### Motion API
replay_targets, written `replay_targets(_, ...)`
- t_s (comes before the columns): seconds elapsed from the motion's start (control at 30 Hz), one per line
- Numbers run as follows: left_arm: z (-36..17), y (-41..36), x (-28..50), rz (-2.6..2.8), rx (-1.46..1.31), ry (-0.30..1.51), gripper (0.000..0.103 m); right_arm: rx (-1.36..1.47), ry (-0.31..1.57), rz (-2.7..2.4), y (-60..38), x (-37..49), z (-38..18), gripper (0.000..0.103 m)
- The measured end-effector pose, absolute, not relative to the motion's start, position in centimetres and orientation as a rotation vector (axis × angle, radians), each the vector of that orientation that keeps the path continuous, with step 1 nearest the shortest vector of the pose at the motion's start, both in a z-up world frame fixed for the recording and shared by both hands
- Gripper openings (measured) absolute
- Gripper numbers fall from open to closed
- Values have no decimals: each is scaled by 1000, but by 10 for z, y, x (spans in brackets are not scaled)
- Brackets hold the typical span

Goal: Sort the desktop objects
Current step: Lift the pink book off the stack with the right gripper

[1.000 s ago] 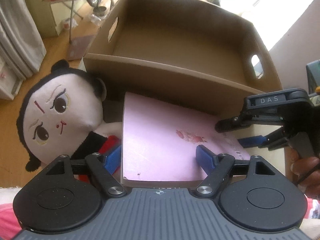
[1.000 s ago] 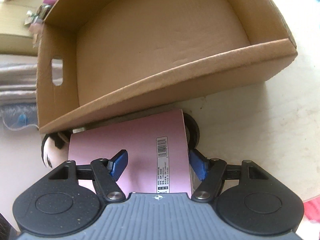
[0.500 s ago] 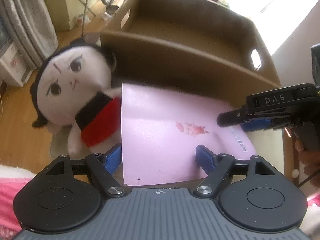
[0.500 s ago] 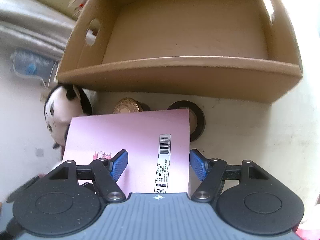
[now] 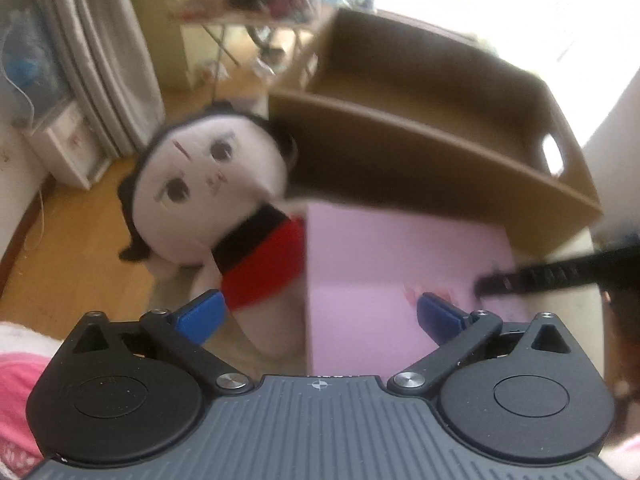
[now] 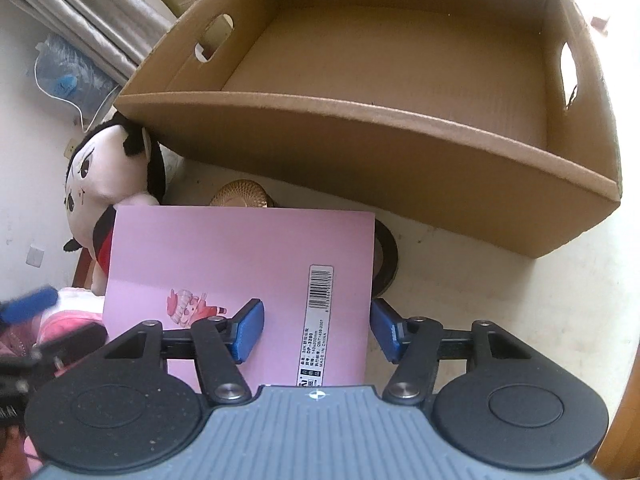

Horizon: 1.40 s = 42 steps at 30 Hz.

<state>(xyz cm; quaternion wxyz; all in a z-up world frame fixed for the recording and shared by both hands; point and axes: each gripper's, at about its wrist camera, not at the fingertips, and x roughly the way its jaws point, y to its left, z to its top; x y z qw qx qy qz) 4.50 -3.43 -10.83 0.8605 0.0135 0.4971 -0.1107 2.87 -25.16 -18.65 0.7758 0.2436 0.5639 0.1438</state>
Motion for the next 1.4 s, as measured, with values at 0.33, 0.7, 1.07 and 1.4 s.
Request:
replay_targets(0.33,-134,-37,55,-321,-106,1134,101,534,1206,288,-247,34,-182,55)
replay_targets(0.7,-138,-35,51,-363,-83,1191,100,539,1212,274,-247,40,-184,55)
replay_targets(1.07,-143,-45,53,-364,-25,1224,99,552,1199,264,-247,42,-180,58)
replay_targets(1.4,-143,-48,48,-378,31,1215,99,505,1176,236,-257,32,-168,91)
